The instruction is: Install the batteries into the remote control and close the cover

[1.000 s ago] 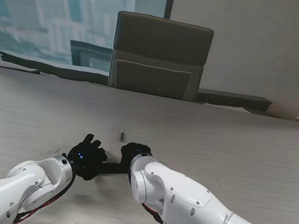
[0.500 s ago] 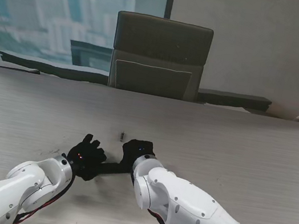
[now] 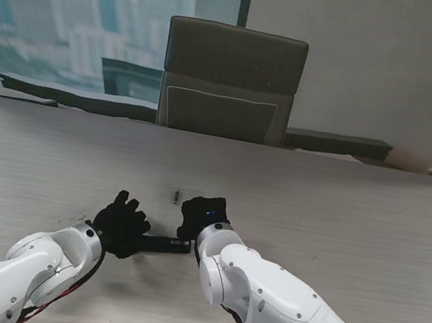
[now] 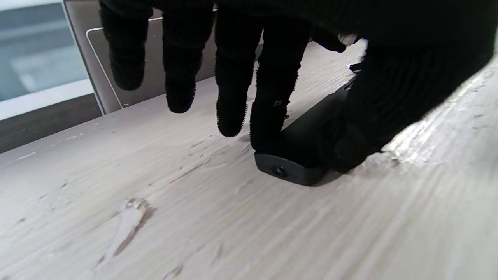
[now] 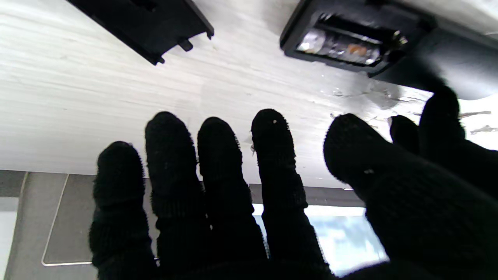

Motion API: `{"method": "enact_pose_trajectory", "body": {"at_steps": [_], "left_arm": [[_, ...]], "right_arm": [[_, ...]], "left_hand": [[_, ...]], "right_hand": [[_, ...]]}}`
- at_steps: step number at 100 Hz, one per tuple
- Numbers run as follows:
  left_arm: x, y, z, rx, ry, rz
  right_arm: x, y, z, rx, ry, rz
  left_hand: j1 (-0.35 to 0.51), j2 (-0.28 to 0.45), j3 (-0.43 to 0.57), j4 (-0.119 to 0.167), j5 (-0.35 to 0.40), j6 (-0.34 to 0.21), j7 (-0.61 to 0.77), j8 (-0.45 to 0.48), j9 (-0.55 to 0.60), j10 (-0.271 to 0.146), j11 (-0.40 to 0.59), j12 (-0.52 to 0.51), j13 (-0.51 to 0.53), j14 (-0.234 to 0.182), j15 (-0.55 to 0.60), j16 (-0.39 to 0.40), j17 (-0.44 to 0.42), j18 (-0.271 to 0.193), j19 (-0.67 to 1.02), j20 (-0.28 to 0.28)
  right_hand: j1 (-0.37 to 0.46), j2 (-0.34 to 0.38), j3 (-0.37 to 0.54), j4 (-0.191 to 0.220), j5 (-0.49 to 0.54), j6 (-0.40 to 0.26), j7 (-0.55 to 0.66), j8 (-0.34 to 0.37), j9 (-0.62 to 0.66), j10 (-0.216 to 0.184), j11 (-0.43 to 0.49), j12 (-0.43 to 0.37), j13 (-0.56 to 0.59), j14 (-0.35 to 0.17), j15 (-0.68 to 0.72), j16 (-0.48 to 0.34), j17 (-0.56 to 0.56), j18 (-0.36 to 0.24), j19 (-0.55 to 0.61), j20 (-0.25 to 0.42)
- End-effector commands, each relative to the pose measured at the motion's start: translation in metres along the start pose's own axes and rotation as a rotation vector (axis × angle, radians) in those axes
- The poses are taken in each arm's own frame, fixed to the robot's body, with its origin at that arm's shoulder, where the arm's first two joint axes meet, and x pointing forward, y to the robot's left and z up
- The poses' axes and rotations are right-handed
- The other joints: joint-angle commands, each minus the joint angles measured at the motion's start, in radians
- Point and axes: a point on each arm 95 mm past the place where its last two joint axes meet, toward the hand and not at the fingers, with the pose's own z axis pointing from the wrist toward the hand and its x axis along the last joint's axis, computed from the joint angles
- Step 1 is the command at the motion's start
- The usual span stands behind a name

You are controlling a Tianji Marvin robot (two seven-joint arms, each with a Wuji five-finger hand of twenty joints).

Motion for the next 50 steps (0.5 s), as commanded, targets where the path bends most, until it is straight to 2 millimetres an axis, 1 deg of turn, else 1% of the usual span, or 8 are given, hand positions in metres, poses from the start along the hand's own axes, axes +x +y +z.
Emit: {"method": "enact_pose_trajectory", "body": {"at_steps": [1, 24, 33, 40, 42, 46, 50], "left_arm": [[-0.002, 0.019, -0.005, -0.069, -0.014, 0.004], [-0.003, 0.019, -0.006, -0.071, -0.019, 0.005], [-0.002, 0.019, -0.006, -0.071, -0.015, 0.003], [-0.002, 0.019, -0.006, -0.072, -0.011, 0.000], [-0.001, 0.019, -0.006, -0.072, -0.011, 0.000], [-0.001, 0.020, -0.006, -0.073, -0.010, -0.001], [-0.001, 0.020, -0.006, -0.072, -0.011, -0.003]], "right_arm": [[0.001, 0.001, 0.006, 0.006, 0.001, 0.006], [-0.002, 0.005, 0.030, -0.018, -0.009, 0.003], [-0.002, 0.007, 0.041, -0.026, -0.025, 0.004], [-0.002, 0.008, 0.049, -0.030, -0.041, 0.009], [-0.003, 0.009, 0.051, -0.031, -0.044, 0.010], [-0.003, 0.010, 0.055, -0.031, -0.048, 0.010], [-0.004, 0.011, 0.059, -0.030, -0.050, 0.010]], "left_hand": [[0.117, 0.014, 0.065, 0.056, 0.081, -0.236, 0.144, 0.047, -0.016, -0.013, -0.008, 0.010, -0.005, -0.001, -0.004, -0.009, -0.013, 0.013, 0.006, -0.016], [0.117, 0.014, 0.063, 0.056, 0.086, -0.230, 0.146, 0.049, -0.015, -0.012, -0.008, 0.010, -0.005, -0.001, -0.005, -0.010, -0.013, 0.013, 0.005, -0.015], [0.118, 0.013, 0.064, 0.056, 0.088, -0.228, 0.146, 0.049, -0.014, -0.013, -0.008, 0.010, -0.004, -0.002, -0.005, -0.010, -0.013, 0.013, 0.005, -0.015], [0.117, 0.013, 0.065, 0.056, 0.088, -0.226, 0.146, 0.049, -0.015, -0.014, -0.008, 0.010, -0.005, -0.001, -0.006, -0.010, -0.013, 0.013, 0.005, -0.015], [0.117, 0.013, 0.065, 0.056, 0.089, -0.226, 0.147, 0.049, -0.014, -0.014, -0.008, 0.010, -0.004, -0.002, -0.005, -0.010, -0.013, 0.013, 0.005, -0.015], [0.117, 0.012, 0.066, 0.056, 0.089, -0.225, 0.147, 0.049, -0.013, -0.013, -0.008, 0.010, -0.003, -0.001, -0.005, -0.010, -0.013, 0.013, 0.005, -0.015], [0.117, 0.011, 0.066, 0.056, 0.090, -0.224, 0.147, 0.049, -0.013, -0.015, -0.008, 0.010, -0.004, -0.001, -0.005, -0.010, -0.013, 0.013, 0.005, -0.015]], "right_hand": [[-0.023, 0.001, -0.006, -0.003, -0.021, -0.006, -0.018, -0.011, -0.031, 0.018, -0.007, -0.009, -0.023, -0.017, -0.006, 0.005, -0.008, -0.015, 0.017, -0.001], [-0.042, 0.014, -0.014, 0.018, -0.085, -0.008, -0.039, -0.005, -0.104, 0.015, -0.007, -0.012, -0.084, -0.033, -0.029, 0.016, -0.035, -0.037, 0.020, 0.002], [-0.051, 0.015, -0.023, 0.030, -0.085, -0.008, -0.038, 0.005, -0.098, 0.012, 0.006, -0.010, -0.075, -0.036, -0.020, 0.026, -0.021, -0.043, 0.038, 0.010], [-0.063, 0.022, -0.033, 0.047, -0.081, -0.005, -0.044, 0.020, -0.097, 0.010, 0.014, -0.010, -0.071, -0.038, -0.012, 0.034, -0.015, -0.049, 0.054, 0.018], [-0.066, 0.024, -0.040, 0.062, -0.080, -0.006, -0.051, 0.038, -0.097, 0.010, 0.017, -0.011, -0.072, -0.037, -0.011, 0.038, -0.015, -0.050, 0.057, 0.021], [-0.071, 0.027, -0.045, 0.066, -0.079, -0.009, -0.053, 0.046, -0.098, 0.007, 0.018, -0.012, -0.071, -0.039, -0.010, 0.040, -0.014, -0.051, 0.058, 0.022], [-0.075, 0.030, -0.050, 0.077, -0.080, -0.009, -0.059, 0.069, -0.101, 0.004, 0.020, -0.012, -0.071, -0.042, -0.010, 0.042, -0.014, -0.053, 0.058, 0.024]]}}
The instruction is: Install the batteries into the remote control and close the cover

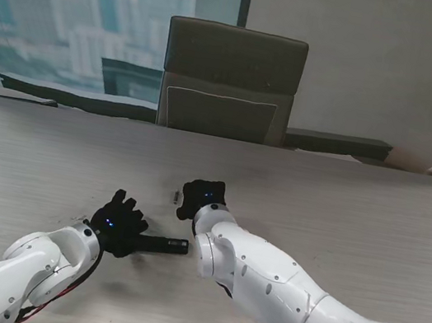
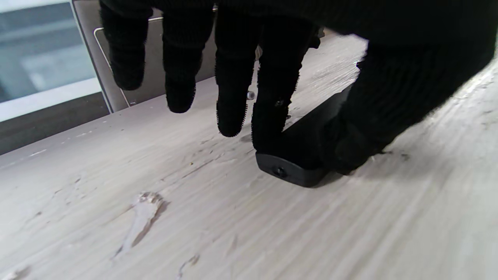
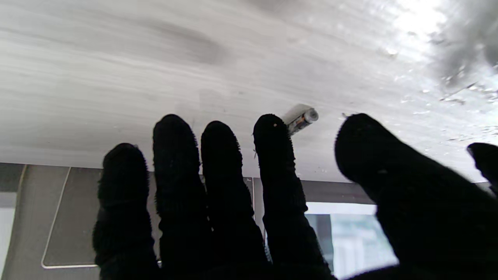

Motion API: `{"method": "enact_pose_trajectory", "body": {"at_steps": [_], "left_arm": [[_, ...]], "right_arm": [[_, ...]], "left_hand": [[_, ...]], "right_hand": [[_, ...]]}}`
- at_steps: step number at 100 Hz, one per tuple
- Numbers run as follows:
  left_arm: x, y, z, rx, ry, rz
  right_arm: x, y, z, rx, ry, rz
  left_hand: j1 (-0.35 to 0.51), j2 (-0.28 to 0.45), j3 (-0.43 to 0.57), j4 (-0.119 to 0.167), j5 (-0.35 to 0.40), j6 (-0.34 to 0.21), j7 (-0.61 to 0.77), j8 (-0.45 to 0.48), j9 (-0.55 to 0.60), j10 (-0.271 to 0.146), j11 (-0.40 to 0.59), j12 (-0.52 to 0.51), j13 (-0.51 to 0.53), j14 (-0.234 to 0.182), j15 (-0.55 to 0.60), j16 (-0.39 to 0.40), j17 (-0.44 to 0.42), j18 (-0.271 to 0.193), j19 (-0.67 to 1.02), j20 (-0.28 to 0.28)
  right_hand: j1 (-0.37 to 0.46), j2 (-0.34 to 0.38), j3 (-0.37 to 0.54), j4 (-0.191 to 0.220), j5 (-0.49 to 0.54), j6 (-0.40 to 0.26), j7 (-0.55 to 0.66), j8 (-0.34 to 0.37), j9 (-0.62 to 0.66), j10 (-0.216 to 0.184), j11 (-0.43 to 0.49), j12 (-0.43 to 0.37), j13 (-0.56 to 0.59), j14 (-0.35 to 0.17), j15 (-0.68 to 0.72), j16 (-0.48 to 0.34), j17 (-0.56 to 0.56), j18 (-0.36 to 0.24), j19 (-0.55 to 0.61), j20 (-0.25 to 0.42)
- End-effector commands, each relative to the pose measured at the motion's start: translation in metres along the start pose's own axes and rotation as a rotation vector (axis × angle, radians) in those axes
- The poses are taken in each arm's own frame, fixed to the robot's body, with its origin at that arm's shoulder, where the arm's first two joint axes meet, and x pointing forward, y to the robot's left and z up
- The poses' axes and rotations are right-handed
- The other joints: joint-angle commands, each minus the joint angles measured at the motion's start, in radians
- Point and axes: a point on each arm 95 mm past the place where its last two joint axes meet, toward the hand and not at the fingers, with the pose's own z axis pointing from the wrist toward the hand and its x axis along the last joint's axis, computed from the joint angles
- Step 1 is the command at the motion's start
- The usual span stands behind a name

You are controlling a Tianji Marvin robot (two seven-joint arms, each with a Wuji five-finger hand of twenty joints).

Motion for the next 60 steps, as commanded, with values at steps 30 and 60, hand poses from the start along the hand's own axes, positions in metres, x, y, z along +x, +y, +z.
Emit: {"method": "enact_pose_trajectory", "body": {"at_steps": [30, 60], "left_arm": [[0.004, 0.020, -0.004, -0.055, 0.002, -0.013], [0.005, 0.020, -0.004, -0.064, -0.002, -0.026]], "right_arm": [[0.002, 0.008, 0.029, 0.019, 0.068, 0.002], [-0.012, 0.003, 0.043, 0.024, 0.156, -0.004]], "left_hand": [[0.115, 0.020, 0.068, 0.069, 0.092, -0.204, 0.149, 0.047, -0.012, -0.015, -0.007, 0.010, -0.003, -0.001, -0.005, -0.010, -0.011, 0.014, 0.005, -0.014], [0.117, 0.023, 0.066, 0.069, 0.090, -0.201, 0.149, 0.047, -0.012, -0.012, -0.008, 0.010, -0.005, -0.001, -0.006, -0.011, -0.012, 0.014, 0.004, -0.014]], "right_hand": [[0.020, -0.006, 0.041, 0.002, -0.155, -0.097, -0.051, -0.002, -0.079, -0.008, 0.027, -0.016, -0.054, -0.048, -0.015, 0.029, -0.036, -0.043, -0.001, 0.002], [0.070, 0.002, 0.085, 0.039, -0.396, -0.291, -0.047, 0.093, -0.184, -0.064, 0.081, 0.010, -0.093, -0.120, 0.000, 0.053, -0.019, -0.118, 0.014, -0.002]]}}
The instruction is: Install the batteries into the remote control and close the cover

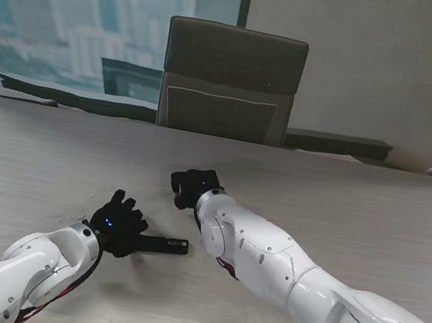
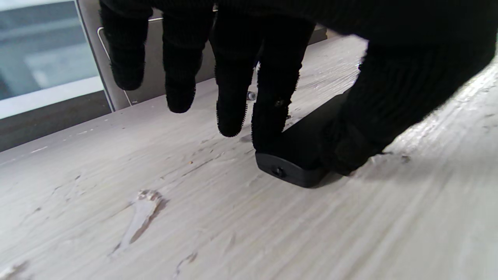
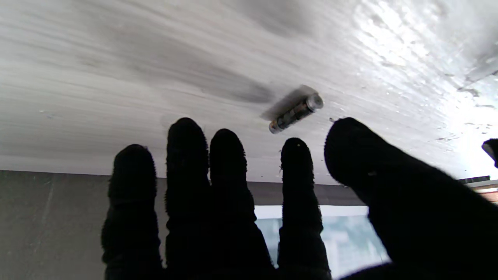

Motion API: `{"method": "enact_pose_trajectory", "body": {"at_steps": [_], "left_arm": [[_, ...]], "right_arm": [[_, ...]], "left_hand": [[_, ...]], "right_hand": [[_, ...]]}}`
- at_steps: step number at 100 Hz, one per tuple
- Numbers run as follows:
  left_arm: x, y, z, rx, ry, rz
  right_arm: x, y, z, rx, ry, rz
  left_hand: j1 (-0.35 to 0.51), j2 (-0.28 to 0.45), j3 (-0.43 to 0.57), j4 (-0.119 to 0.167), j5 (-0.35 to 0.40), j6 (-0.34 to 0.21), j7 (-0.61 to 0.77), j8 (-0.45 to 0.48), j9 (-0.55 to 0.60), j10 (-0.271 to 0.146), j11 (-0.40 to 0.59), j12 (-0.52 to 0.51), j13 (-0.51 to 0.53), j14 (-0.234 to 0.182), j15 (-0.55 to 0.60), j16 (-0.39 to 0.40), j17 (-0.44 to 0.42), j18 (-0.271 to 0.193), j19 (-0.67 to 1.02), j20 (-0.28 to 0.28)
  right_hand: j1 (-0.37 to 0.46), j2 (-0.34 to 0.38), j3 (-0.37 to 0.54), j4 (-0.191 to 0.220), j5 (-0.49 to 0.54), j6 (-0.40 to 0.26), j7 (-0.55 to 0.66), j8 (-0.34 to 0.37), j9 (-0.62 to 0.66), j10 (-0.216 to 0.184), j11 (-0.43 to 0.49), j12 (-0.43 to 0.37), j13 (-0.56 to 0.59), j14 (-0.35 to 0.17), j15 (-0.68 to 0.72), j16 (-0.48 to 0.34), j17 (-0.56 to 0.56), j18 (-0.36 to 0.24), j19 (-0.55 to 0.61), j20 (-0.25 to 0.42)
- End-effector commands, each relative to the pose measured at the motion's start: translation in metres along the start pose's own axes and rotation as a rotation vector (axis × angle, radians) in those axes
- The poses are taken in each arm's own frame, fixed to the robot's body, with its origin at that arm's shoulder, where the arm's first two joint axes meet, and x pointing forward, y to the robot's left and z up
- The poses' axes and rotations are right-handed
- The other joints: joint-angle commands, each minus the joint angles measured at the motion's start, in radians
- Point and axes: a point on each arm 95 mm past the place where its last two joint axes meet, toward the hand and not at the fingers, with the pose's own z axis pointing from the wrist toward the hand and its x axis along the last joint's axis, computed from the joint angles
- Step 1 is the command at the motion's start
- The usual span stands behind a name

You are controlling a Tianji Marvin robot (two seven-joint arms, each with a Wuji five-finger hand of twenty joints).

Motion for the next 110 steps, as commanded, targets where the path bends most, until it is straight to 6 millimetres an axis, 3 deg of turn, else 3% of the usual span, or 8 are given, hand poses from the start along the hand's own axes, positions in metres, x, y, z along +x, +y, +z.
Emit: {"method": "enact_pose_trajectory", "body": {"at_steps": [1, 8, 20, 40, 47, 53, 73, 110], "left_arm": [[0.005, 0.019, -0.003, -0.069, 0.003, -0.008], [0.005, 0.019, -0.003, -0.071, 0.003, -0.009], [0.005, 0.019, -0.003, -0.071, 0.002, -0.014], [0.005, 0.020, -0.003, -0.075, 0.001, -0.017], [0.005, 0.020, -0.002, -0.075, 0.001, -0.018], [0.005, 0.020, -0.002, -0.076, 0.001, -0.018], [0.005, 0.021, -0.002, -0.078, 0.000, -0.019], [0.004, 0.020, -0.002, -0.083, 0.002, -0.021]], "right_arm": [[-0.001, 0.000, 0.002, 0.014, 0.008, -0.005], [-0.004, -0.001, 0.004, 0.020, 0.024, -0.009], [-0.005, -0.003, 0.007, 0.029, 0.038, 0.003], [-0.004, -0.004, 0.010, 0.027, 0.063, 0.002], [-0.004, -0.004, 0.012, 0.021, 0.069, 0.000], [-0.004, -0.003, 0.012, 0.012, 0.070, -0.001], [-0.004, -0.002, 0.016, 0.002, 0.032, -0.007], [-0.003, -0.007, 0.022, 0.028, -0.036, -0.010]], "left_hand": [[0.117, 0.027, 0.066, 0.070, 0.090, -0.201, 0.145, 0.046, -0.012, -0.013, -0.007, 0.010, -0.004, -0.001, -0.006, -0.011, -0.012, 0.014, 0.004, -0.014], [0.116, 0.029, 0.064, 0.069, 0.089, -0.200, 0.145, 0.046, -0.012, -0.014, -0.008, 0.010, -0.004, -0.001, -0.005, -0.011, -0.012, 0.014, 0.004, -0.014], [0.118, 0.031, 0.062, 0.070, 0.087, -0.198, 0.147, 0.048, -0.013, -0.014, -0.008, 0.010, -0.004, -0.001, -0.006, -0.011, -0.011, 0.014, 0.004, -0.014], [0.119, 0.031, 0.060, 0.070, 0.087, -0.197, 0.148, 0.048, -0.013, -0.013, -0.007, 0.010, -0.004, -0.001, -0.006, -0.011, -0.011, 0.012, 0.003, -0.015], [0.118, 0.033, 0.060, 0.070, 0.087, -0.196, 0.148, 0.048, -0.012, -0.015, -0.007, 0.010, -0.005, -0.002, -0.006, -0.011, -0.011, 0.012, 0.003, -0.015], [0.118, 0.033, 0.060, 0.071, 0.087, -0.195, 0.148, 0.048, -0.012, -0.014, -0.007, 0.010, -0.003, -0.002, -0.005, -0.011, -0.011, 0.012, 0.003, -0.015], [0.119, 0.032, 0.060, 0.070, 0.087, -0.195, 0.147, 0.047, -0.013, -0.015, -0.008, 0.010, -0.002, -0.003, -0.005, -0.011, -0.011, 0.013, 0.003, -0.015], [0.120, 0.033, 0.058, 0.070, 0.087, -0.193, 0.148, 0.048, -0.013, -0.015, -0.008, 0.010, -0.004, -0.002, -0.007, -0.011, -0.011, 0.013, 0.002, -0.015]], "right_hand": [[0.044, -0.020, 0.048, 0.028, -0.057, -0.056, 0.024, 0.024, -0.031, -0.025, 0.041, 0.019, -0.022, -0.023, 0.013, 0.020, 0.006, -0.031, 0.015, -0.004], [0.088, -0.020, 0.076, 0.028, -0.081, -0.090, 0.033, 0.027, -0.047, -0.035, 0.050, 0.024, -0.024, -0.034, 0.018, 0.024, 0.009, -0.040, 0.019, -0.003], [0.208, -0.065, 0.110, -0.094, -0.087, -0.120, 0.059, 0.034, -0.074, -0.032, 0.079, -0.040, -0.032, -0.047, 0.029, 0.032, 0.006, -0.042, 0.020, -0.004], [0.245, -0.062, 0.112, -0.122, -0.091, -0.135, 0.073, 0.040, -0.100, -0.035, 0.095, -0.049, -0.037, -0.060, 0.036, 0.037, 0.004, -0.049, 0.017, -0.005], [0.192, -0.041, 0.107, -0.095, -0.097, -0.115, 0.077, 0.042, -0.109, -0.041, 0.104, -0.042, -0.037, -0.065, 0.038, 0.038, 0.005, -0.055, 0.017, -0.006], [0.109, -0.008, 0.090, 0.004, -0.104, -0.075, 0.083, 0.042, -0.113, -0.047, 0.104, 0.010, -0.035, -0.067, 0.042, 0.041, 0.006, -0.057, 0.018, -0.007], [-0.140, 0.087, -0.064, 0.014, -0.038, 0.175, 0.109, 0.045, -0.086, -0.033, 0.093, 0.034, -0.011, -0.054, 0.046, 0.038, 0.028, -0.041, 0.024, -0.007], [-0.144, 0.146, -0.134, 0.016, 0.231, 0.110, 0.174, 0.075, 0.000, -0.018, 0.073, 0.025, 0.038, -0.019, 0.051, 0.027, 0.046, -0.009, 0.027, -0.007]]}}
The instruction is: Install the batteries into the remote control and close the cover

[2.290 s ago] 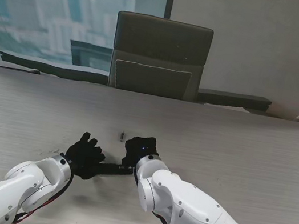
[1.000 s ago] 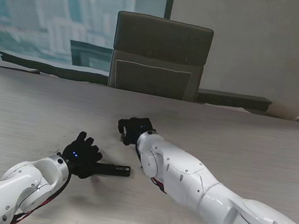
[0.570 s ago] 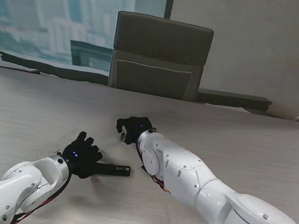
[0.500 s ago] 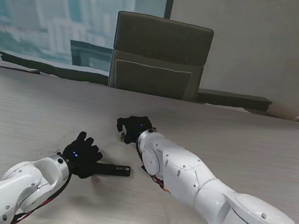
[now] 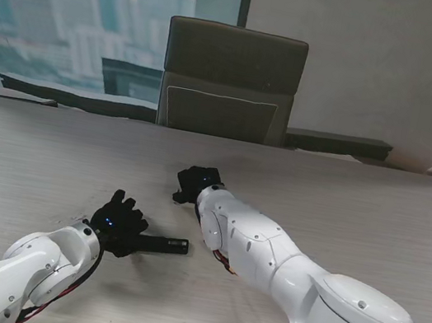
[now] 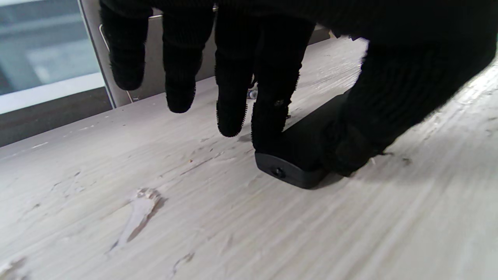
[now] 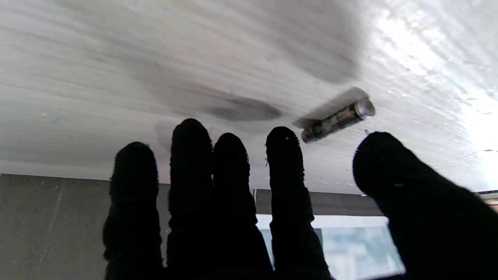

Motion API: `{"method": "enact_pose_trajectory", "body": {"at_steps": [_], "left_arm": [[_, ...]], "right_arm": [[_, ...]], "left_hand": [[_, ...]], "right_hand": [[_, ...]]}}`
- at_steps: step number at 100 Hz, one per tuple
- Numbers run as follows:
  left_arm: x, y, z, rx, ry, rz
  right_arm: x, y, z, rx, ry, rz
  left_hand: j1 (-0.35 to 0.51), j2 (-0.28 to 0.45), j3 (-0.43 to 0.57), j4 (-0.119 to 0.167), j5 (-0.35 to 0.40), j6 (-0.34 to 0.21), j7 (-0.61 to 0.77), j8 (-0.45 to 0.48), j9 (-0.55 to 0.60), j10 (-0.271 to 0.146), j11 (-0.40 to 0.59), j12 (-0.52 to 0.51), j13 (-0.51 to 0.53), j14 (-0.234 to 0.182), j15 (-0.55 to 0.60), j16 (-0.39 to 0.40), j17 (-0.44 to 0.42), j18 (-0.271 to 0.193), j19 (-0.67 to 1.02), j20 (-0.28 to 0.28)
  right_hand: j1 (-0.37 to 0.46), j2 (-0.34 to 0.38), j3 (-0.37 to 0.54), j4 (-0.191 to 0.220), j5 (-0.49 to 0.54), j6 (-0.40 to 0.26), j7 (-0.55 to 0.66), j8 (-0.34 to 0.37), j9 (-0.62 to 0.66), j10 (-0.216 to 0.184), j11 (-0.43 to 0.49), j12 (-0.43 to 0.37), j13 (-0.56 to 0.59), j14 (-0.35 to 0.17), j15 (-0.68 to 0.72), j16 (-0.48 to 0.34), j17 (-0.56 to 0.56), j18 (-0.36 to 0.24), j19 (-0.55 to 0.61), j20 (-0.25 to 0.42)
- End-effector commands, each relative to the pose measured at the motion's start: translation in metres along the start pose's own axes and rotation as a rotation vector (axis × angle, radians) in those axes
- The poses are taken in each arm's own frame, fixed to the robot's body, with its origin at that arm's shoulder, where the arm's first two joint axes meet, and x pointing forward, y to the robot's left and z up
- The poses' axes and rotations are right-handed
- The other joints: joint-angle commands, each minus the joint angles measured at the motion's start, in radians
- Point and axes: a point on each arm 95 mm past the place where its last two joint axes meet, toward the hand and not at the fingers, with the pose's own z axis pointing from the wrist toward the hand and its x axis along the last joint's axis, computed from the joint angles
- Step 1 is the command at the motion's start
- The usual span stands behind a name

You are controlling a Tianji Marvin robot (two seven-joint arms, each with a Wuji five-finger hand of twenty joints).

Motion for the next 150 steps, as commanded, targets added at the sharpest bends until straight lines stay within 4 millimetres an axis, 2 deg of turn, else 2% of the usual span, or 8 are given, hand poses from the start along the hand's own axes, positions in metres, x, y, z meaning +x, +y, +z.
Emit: {"method": "enact_pose_trajectory", "body": {"at_steps": [1, 36, 52, 59, 65, 82, 105, 150], "left_arm": [[0.004, 0.021, -0.003, -0.075, 0.006, -0.005], [0.003, 0.021, -0.004, -0.078, 0.004, -0.010], [0.003, 0.021, -0.004, -0.077, 0.003, -0.012], [0.003, 0.021, -0.004, -0.077, 0.002, -0.013], [0.003, 0.021, -0.004, -0.077, 0.002, -0.014], [0.003, 0.021, -0.004, -0.076, 0.002, -0.017], [0.003, 0.021, -0.004, -0.078, 0.003, -0.019], [0.004, 0.021, -0.003, -0.083, 0.005, -0.020]], "right_arm": [[0.007, -0.001, 0.002, 0.017, 0.006, 0.009], [0.015, 0.000, 0.009, 0.029, -0.009, 0.022], [0.018, -0.001, 0.011, 0.053, 0.007, 0.002], [0.019, -0.002, 0.012, 0.065, 0.013, -0.004], [0.020, -0.004, 0.012, 0.074, 0.018, -0.008], [0.019, -0.009, 0.010, 0.093, 0.025, -0.031], [0.012, -0.013, 0.005, 0.102, 0.019, -0.056], [0.000, -0.020, -0.013, 0.119, 0.006, -0.072]], "left_hand": [[0.121, 0.036, 0.059, 0.070, 0.088, -0.191, 0.127, 0.046, -0.012, -0.014, -0.007, 0.010, -0.004, -0.002, -0.006, -0.011, -0.011, 0.013, 0.002, -0.015], [0.123, 0.037, 0.056, 0.069, 0.087, -0.191, 0.126, 0.046, -0.013, -0.015, -0.007, 0.010, -0.004, -0.001, -0.006, -0.011, -0.010, 0.013, 0.002, -0.015], [0.123, 0.038, 0.054, 0.069, 0.088, -0.195, 0.127, 0.047, -0.012, -0.016, -0.007, 0.010, -0.003, -0.002, -0.006, -0.011, -0.009, 0.013, 0.003, -0.014], [0.123, 0.038, 0.054, 0.069, 0.089, -0.194, 0.127, 0.046, -0.013, -0.015, -0.007, 0.010, -0.002, -0.003, -0.005, -0.011, -0.009, 0.013, 0.003, -0.014], [0.124, 0.039, 0.054, 0.069, 0.089, -0.192, 0.127, 0.047, -0.013, -0.014, -0.007, 0.010, -0.003, 0.000, -0.006, -0.011, -0.009, 0.013, 0.003, -0.014], [0.124, 0.039, 0.053, 0.069, 0.088, -0.196, 0.127, 0.046, -0.012, -0.015, -0.007, 0.010, -0.003, -0.002, -0.006, -0.011, -0.009, 0.012, 0.003, -0.014], [0.124, 0.040, 0.052, 0.069, 0.088, -0.192, 0.127, 0.046, -0.013, -0.015, -0.007, 0.009, -0.002, -0.002, -0.006, -0.011, -0.008, 0.013, 0.004, -0.014], [0.124, 0.039, 0.052, 0.069, 0.089, -0.188, 0.127, 0.046, -0.012, -0.017, -0.006, 0.009, -0.003, 0.000, -0.006, -0.011, -0.008, 0.012, 0.004, -0.014]], "right_hand": [[-0.017, 0.021, -0.010, 0.026, 0.048, -0.026, 0.028, 0.022, 0.025, 0.008, 0.004, 0.007, 0.019, 0.016, 0.019, 0.001, 0.005, 0.025, 0.026, -0.007], [-0.070, 0.023, -0.064, 0.022, 0.133, -0.037, 0.042, 0.048, 0.062, 0.009, -0.005, 0.001, 0.028, 0.032, 0.019, -0.005, -0.003, 0.042, 0.014, -0.012], [-0.009, -0.074, -0.014, 0.033, 0.142, -0.035, 0.041, 0.059, 0.067, 0.009, -0.006, 0.001, 0.028, 0.034, 0.019, -0.007, -0.004, 0.046, 0.013, -0.012], [0.034, -0.148, 0.034, -0.041, 0.133, -0.049, 0.083, -0.057, 0.070, 0.008, -0.006, 0.001, 0.031, 0.033, 0.019, -0.009, -0.004, 0.046, 0.012, -0.012], [0.083, -0.201, 0.064, -0.082, 0.118, -0.061, 0.116, -0.111, 0.070, 0.007, -0.006, 0.001, 0.031, 0.033, 0.019, -0.010, -0.004, 0.048, 0.011, -0.013], [0.222, -0.284, 0.148, -0.133, 0.064, -0.062, 0.169, -0.230, 0.067, 0.006, -0.005, 0.001, 0.032, 0.030, 0.018, -0.010, -0.004, 0.049, 0.010, -0.013], [0.359, -0.232, 0.225, -0.137, 0.071, -0.048, 0.131, -0.284, 0.074, 0.015, 0.000, -0.075, 0.032, 0.030, 0.014, -0.012, -0.008, 0.050, 0.005, -0.016], [0.368, -0.240, 0.249, -0.137, 0.096, -0.067, 0.147, -0.267, 0.080, 0.022, 0.002, -0.089, 0.033, 0.041, 0.009, -0.014, -0.023, 0.060, -0.010, -0.022]]}}
